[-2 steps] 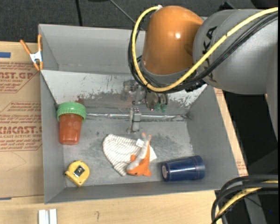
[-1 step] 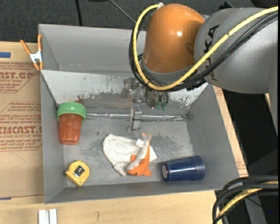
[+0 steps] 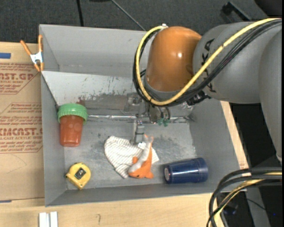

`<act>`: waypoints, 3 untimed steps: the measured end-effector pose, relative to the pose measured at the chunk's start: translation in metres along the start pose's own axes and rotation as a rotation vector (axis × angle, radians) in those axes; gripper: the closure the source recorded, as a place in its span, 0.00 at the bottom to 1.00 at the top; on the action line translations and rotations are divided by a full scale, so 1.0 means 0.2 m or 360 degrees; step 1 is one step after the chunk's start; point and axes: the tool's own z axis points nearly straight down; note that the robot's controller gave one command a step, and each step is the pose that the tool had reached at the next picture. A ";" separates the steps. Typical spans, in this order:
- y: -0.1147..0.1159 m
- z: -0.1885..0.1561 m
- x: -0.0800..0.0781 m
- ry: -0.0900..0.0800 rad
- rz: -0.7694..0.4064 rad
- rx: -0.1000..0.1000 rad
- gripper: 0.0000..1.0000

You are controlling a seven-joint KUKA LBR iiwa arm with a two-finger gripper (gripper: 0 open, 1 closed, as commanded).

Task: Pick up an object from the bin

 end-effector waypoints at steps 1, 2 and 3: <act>-0.10 0.22 0.14 0.0011 -0.0277 0.0003 0.00; -0.12 0.38 0.17 0.0010 -0.0339 0.0001 0.00; -0.10 0.59 0.26 0.0012 -0.0557 -0.0002 1.00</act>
Offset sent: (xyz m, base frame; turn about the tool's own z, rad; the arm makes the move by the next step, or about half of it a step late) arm -0.0362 -0.0253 -0.0885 -0.1835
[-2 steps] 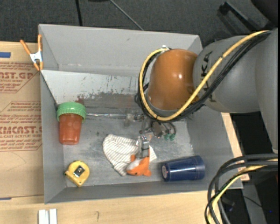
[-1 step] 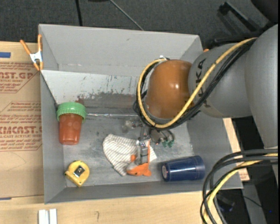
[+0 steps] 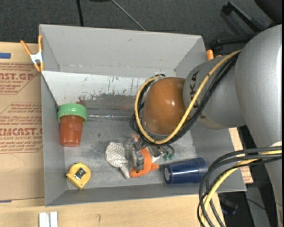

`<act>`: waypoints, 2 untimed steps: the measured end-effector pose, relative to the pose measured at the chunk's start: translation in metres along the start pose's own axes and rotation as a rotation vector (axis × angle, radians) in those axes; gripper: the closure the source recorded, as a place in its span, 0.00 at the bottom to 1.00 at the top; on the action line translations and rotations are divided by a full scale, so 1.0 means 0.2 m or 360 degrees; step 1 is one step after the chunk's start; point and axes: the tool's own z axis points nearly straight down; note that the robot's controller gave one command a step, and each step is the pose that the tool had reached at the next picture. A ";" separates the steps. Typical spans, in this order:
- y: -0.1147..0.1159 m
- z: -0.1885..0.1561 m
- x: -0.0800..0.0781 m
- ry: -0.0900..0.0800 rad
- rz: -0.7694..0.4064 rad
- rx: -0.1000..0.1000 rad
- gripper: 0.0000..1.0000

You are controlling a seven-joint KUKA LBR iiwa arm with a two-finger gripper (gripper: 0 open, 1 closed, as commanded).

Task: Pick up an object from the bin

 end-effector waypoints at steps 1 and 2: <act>0.00 0.00 0.00 -0.0001 0.0001 0.0002 0.00; 0.00 0.00 0.00 -0.0002 0.0001 0.0001 1.00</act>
Offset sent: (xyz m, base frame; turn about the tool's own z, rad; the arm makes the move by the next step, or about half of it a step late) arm 0.0000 0.0000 0.0000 0.0000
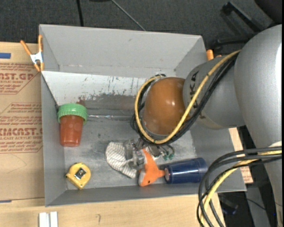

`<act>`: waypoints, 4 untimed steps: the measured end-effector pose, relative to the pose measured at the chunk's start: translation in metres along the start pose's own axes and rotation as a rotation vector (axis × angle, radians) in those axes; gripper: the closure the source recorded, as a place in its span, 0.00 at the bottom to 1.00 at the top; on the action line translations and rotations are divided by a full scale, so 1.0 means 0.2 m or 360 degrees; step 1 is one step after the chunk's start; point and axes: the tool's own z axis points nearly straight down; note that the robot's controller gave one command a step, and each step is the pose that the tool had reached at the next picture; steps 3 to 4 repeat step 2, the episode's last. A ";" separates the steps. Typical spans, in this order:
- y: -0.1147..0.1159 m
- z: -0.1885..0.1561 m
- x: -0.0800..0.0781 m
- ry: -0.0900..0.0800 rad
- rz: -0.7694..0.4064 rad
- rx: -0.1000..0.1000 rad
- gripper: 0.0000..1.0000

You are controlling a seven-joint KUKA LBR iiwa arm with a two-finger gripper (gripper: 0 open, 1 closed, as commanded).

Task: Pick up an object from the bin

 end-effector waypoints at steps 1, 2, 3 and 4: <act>0.00 0.00 0.00 0.0000 0.0000 0.0000 1.00; 0.05 -0.81 -0.03 -0.0007 0.0095 0.0005 1.00; 0.05 -0.81 -0.03 -0.0007 0.0095 0.0005 1.00; 0.05 -0.81 -0.03 -0.0007 0.0095 0.0005 1.00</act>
Offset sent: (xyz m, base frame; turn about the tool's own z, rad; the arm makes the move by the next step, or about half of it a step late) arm 0.0003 0.0112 0.1616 0.0595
